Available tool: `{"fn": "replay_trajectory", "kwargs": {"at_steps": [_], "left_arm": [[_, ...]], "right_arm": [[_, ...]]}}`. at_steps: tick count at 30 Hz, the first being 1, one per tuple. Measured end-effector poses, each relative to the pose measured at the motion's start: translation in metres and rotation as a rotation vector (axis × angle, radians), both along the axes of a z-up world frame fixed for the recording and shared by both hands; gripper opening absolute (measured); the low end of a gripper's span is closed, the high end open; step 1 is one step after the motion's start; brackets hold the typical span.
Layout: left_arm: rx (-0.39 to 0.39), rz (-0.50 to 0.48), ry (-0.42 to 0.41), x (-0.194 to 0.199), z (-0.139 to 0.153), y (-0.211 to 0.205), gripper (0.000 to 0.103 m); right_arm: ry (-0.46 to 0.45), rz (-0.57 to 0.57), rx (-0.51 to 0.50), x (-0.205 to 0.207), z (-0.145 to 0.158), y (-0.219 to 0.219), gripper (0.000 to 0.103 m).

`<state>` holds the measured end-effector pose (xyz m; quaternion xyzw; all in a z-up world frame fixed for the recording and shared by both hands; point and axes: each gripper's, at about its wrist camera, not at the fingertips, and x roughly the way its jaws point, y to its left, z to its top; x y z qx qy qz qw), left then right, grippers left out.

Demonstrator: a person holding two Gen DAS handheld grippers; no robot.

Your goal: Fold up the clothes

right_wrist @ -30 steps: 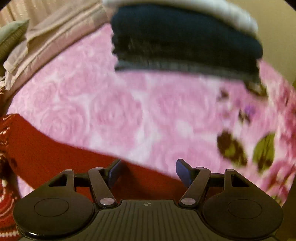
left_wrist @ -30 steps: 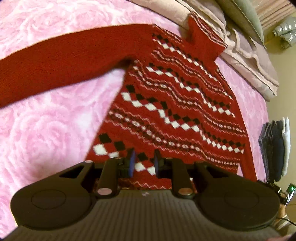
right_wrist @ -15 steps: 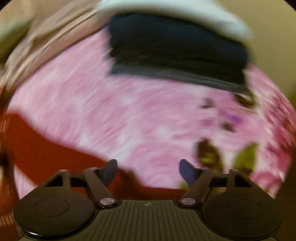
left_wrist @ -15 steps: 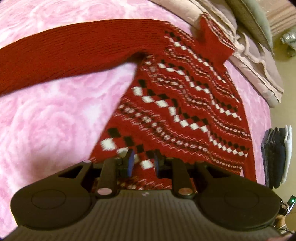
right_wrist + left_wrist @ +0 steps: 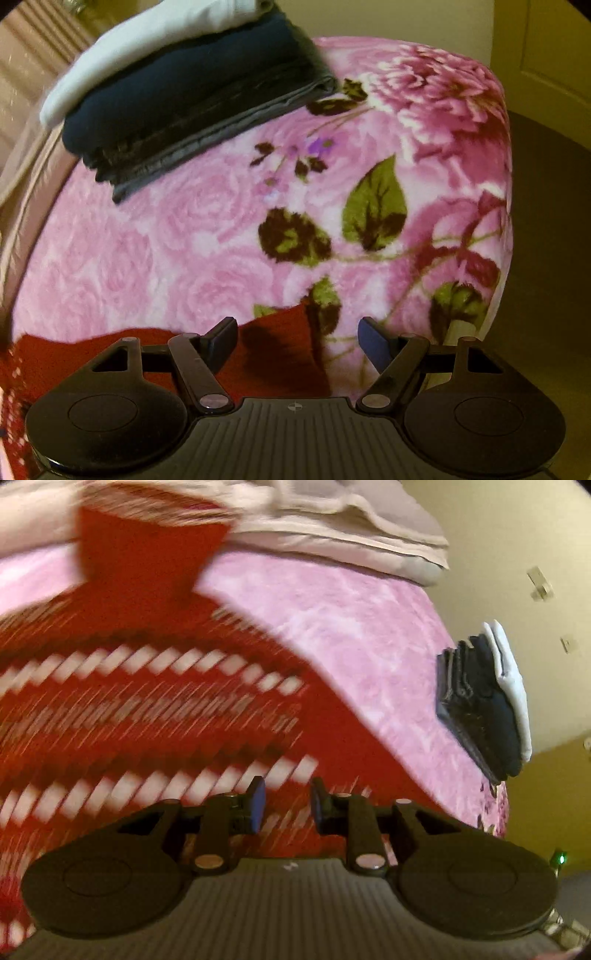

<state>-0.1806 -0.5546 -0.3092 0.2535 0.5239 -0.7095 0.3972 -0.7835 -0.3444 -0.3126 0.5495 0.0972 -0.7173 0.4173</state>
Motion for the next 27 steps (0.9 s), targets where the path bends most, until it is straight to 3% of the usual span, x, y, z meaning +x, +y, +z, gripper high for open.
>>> {"fn": "replay_trajectory", "kwargs": {"at_steps": [5, 10, 12, 14, 16, 17, 19, 25, 27], "left_arm": [[0.045, 0.015, -0.018, -0.056, -0.002, -0.071, 0.032], [0.148, 0.127, -0.05, -0.077, -0.03, -0.125, 0.035], [0.205, 0.165, -0.066, -0.08, -0.047, -0.134, 0.035], [0.256, 0.187, -0.073, -0.081, -0.064, -0.139, 0.031], [0.247, 0.193, -0.084, -0.083, -0.068, -0.141, 0.024], [0.242, 0.193, -0.091, -0.084, -0.067, -0.141, 0.021], [0.199, 0.179, -0.104, -0.085, -0.062, -0.143, 0.001], [0.01, 0.128, -0.083, -0.09, -0.028, -0.151, 0.0], [-0.006, 0.135, -0.054, -0.088, -0.028, -0.154, 0.0]], "right_arm": [[-0.065, 0.02, -0.058, -0.009, 0.003, -0.002, 0.076], [-0.054, 0.135, -0.052, -0.002, -0.003, -0.013, 0.076], [-0.006, 0.2, -0.042, 0.008, -0.007, -0.021, 0.074], [0.041, 0.252, -0.028, 0.016, -0.011, -0.029, 0.026], [0.063, 0.265, -0.013, 0.016, -0.013, -0.037, 0.009], [0.075, 0.267, -0.024, 0.015, -0.011, -0.038, 0.007], [0.099, 0.271, -0.05, 0.012, -0.006, -0.041, 0.005], [0.205, 0.173, -0.192, -0.008, 0.027, -0.046, 0.005], [0.229, 0.143, -0.227, -0.017, 0.036, -0.052, 0.005]]}}
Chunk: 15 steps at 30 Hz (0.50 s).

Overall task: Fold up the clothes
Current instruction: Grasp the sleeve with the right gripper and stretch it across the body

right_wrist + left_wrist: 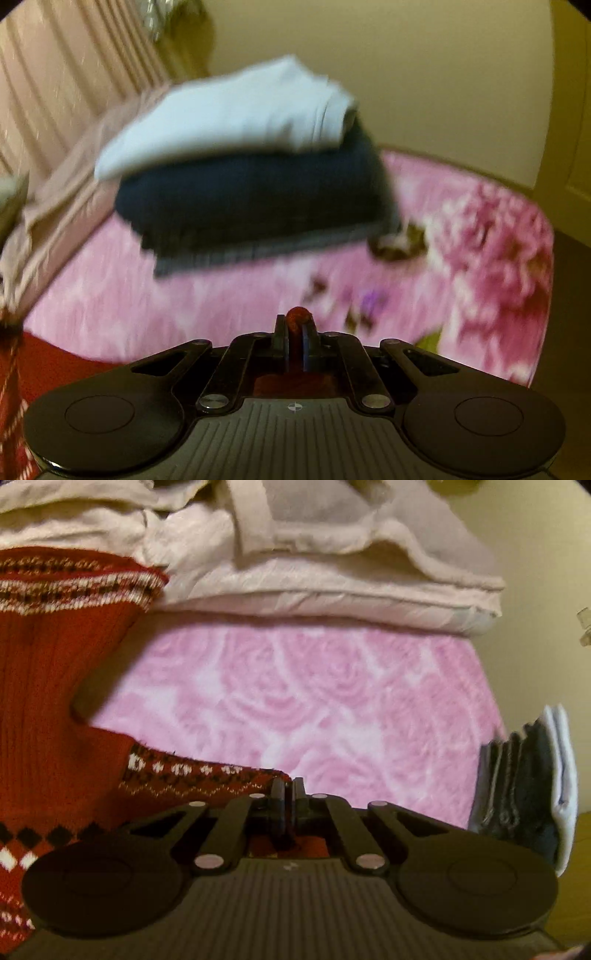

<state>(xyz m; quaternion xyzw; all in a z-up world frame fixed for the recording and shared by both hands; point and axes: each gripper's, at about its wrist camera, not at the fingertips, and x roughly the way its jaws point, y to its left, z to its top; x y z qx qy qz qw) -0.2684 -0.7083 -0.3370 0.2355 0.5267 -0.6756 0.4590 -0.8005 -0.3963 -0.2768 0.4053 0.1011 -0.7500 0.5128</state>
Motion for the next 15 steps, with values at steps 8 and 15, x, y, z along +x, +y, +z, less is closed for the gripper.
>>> {"fn": "replay_trajectory", "kwargs": {"at_steps": [8, 15], "left_arm": [[0.048, 0.057, 0.047, 0.0, -0.021, 0.018, 0.023], [-0.111, 0.04, 0.067, 0.022, 0.025, 0.094, 0.035]], "right_arm": [[0.0, -0.177, 0.181, -0.025, -0.033, -0.024, 0.069], [0.036, -0.256, 0.172, -0.004, -0.016, -0.001, 0.08]]}}
